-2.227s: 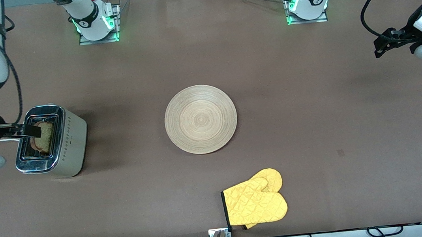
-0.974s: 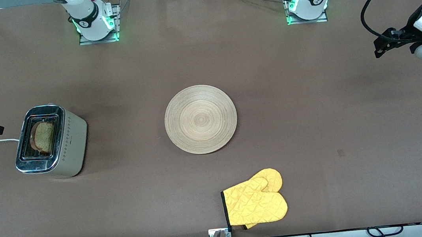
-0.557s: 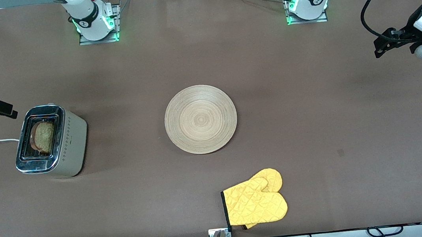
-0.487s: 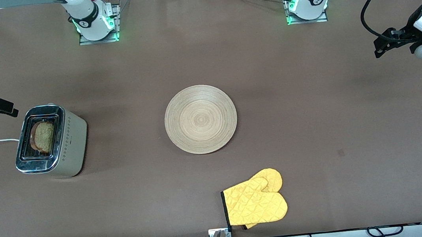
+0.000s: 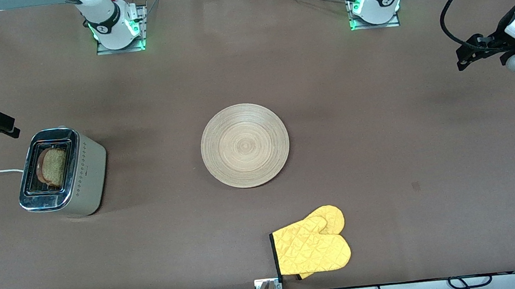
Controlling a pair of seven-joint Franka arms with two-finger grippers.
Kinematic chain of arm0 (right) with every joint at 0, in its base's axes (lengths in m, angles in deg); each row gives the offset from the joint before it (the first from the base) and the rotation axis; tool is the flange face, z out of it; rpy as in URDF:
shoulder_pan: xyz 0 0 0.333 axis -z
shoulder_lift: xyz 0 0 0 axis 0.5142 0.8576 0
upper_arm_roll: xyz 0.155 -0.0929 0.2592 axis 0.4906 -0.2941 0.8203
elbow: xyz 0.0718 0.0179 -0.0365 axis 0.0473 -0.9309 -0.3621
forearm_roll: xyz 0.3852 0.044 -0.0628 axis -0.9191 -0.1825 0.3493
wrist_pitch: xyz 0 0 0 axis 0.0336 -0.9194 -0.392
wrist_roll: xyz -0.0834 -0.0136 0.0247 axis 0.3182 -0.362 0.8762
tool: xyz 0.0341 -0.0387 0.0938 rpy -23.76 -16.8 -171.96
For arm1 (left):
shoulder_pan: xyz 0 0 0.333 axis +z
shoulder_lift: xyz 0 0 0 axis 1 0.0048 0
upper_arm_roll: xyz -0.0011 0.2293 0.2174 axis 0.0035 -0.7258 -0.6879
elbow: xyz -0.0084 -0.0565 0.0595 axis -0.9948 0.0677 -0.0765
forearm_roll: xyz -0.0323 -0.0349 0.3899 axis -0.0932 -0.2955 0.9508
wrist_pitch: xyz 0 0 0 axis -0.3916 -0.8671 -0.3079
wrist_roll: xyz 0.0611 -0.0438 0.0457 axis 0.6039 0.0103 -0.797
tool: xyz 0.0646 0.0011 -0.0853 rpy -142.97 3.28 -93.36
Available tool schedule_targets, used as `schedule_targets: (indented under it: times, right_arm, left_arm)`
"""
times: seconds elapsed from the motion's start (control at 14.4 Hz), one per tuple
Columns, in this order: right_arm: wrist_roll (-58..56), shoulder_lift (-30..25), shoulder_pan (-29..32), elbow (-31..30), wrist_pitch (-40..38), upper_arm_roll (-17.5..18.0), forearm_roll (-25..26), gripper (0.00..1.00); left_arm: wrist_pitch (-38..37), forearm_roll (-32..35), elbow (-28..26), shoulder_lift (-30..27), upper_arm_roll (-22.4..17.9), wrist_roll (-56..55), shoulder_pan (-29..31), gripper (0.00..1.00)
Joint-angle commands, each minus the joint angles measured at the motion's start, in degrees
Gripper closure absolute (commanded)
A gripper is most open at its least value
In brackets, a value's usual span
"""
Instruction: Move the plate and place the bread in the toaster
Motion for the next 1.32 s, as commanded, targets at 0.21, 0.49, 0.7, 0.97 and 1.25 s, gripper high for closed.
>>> schedule_targets:
  times: [0.21,0.49,0.7,0.97,1.25]
  right_arm:
    - [-1.18,-0.73,-0.11,0.35,-3.33,0.69,0.64,0.0]
    - [-0.21,-0.82,0.07,0.52,-3.43,0.87,0.64,0.0]
    - [-0.21,-0.82,-0.02,0.52,-3.69,0.78,0.64,0.0]
    - [-0.12,-1.34,0.07,0.44,-3.78,0.78,0.11,0.0]
    - [-0.12,-1.43,-0.02,0.35,-4.39,0.78,0.2,0.0]
  left_arm:
    - [-0.06,-1.02,0.92,0.36,-0.22,-0.07,-0.08,0.0]
    - [-0.06,-1.02,0.92,0.36,-0.22,0.02,-0.08,0.0]
    - [-0.06,-1.02,0.92,0.36,-0.22,-0.07,-0.08,0.0]
    - [-0.06,-1.02,0.92,0.36,-0.22,0.02,-0.08,0.0]
    - [-0.06,-1.02,0.92,0.36,-0.14,-0.07,-0.08,0.0]
